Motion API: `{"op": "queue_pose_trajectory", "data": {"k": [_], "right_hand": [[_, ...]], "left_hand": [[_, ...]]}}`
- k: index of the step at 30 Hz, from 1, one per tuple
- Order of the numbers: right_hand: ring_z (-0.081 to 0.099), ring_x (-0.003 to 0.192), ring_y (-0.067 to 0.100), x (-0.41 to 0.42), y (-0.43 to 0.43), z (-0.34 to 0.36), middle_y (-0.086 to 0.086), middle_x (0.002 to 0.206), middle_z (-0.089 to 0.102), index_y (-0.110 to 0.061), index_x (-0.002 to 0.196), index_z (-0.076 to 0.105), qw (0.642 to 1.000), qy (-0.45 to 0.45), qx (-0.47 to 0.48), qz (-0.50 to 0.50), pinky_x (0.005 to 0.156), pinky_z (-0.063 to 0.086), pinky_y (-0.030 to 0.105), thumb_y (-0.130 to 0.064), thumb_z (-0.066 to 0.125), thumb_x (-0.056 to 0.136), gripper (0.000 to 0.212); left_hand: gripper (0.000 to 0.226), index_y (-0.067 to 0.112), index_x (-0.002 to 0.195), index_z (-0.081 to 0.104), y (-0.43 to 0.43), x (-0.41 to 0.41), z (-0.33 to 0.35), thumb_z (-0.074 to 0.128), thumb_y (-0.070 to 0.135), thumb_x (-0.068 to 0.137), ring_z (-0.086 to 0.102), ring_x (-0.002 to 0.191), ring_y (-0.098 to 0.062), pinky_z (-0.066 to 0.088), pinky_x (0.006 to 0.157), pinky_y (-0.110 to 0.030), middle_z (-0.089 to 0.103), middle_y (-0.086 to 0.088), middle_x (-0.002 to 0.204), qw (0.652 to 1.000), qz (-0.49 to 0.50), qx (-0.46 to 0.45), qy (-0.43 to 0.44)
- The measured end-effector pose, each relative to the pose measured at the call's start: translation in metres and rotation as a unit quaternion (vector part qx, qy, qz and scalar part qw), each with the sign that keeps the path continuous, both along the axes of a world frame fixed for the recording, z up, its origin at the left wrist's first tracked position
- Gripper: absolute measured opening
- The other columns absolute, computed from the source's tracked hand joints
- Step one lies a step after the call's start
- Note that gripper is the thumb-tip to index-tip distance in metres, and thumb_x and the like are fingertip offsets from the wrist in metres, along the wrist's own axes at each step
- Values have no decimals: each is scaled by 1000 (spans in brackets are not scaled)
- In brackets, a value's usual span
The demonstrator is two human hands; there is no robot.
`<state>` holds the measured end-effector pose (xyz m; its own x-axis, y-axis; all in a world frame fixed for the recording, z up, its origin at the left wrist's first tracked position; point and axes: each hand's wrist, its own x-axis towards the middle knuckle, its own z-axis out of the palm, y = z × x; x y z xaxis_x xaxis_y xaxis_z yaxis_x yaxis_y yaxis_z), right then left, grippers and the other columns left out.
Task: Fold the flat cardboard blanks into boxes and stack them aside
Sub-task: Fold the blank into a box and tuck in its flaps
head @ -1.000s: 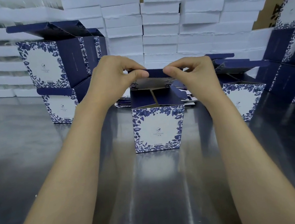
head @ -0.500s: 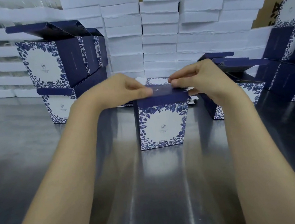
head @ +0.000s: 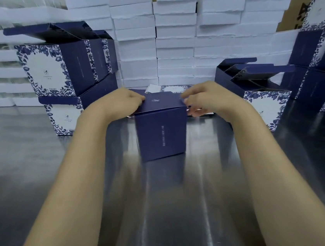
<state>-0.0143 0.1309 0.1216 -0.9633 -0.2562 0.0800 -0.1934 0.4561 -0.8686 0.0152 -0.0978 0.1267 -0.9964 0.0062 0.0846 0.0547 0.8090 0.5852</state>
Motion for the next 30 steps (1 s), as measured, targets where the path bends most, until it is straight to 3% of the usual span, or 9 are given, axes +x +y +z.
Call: {"op": "queue_pose_trajectory", "data": {"k": [3,6,10,14,17,21,23,26,30], "right_hand": [[66,70,19,4,-10,1,5,78,66,-10,90,65,999,-11,-17,28,58,56,22,-8,60,89,5],[64,71,19,7,-15,0,7,80,65,-8,91,64,998,-18,-40,42,58,57,22,-8,63,88,3],[71,79,18,8,-4,-1,5,106,68,-24,127,52,991,-87,-38,92,63,57,23,-14,69,85,46],[60,115,20,1,7,-6,1,134,54,-30,151,26,985,-130,-39,107,85,58,35,-21,75,79,87],[55,120,12,-1,1,-10,-12,120,61,-31,138,40,977,-161,-43,134,100,48,48,-20,66,85,61],[47,127,20,-1,-14,-14,-6,116,46,-25,114,54,980,-160,-56,105,106,33,61,-21,60,74,41],[50,106,21,1,-21,-11,-5,100,48,-27,95,52,985,-142,-48,81,101,37,57,-26,58,64,31],[43,86,20,3,-30,-10,-1,88,46,-25,75,49,991,-114,-30,58,85,44,43,-28,55,56,20],[53,78,19,-6,-29,-18,2,85,54,-17,95,55,994,-87,-46,41,85,55,38,-27,58,60,37]], "left_hand": [[35,29,97,56,1,-7,-7,43,62,92,51,98,-13,45,76,-28,56,13,103,997,41,53,-31],[35,26,110,54,-2,-12,-12,57,55,89,52,101,-14,42,70,-30,53,5,120,996,70,51,12],[59,19,139,45,-1,-16,-9,63,44,89,49,123,-21,38,102,-35,50,0,139,996,54,73,-8],[67,14,147,36,4,-15,-9,62,40,92,38,137,-18,27,100,-26,40,2,151,997,37,69,-3],[60,14,145,38,8,-13,-7,59,38,94,38,137,-19,29,104,-30,39,1,151,998,32,51,-11],[31,20,115,56,14,-10,-5,51,44,95,54,106,-21,36,80,-30,57,-2,128,999,28,-45,8],[44,23,124,54,14,-11,-7,52,53,92,53,109,-20,35,81,-28,55,0,133,999,18,-44,9],[88,23,139,45,12,-10,-11,55,79,72,51,120,-18,40,94,-32,49,5,140,999,12,-27,-16],[100,24,139,43,10,-14,-11,61,83,60,50,118,-17,41,97,-33,48,7,139,999,14,-39,-34]]}}
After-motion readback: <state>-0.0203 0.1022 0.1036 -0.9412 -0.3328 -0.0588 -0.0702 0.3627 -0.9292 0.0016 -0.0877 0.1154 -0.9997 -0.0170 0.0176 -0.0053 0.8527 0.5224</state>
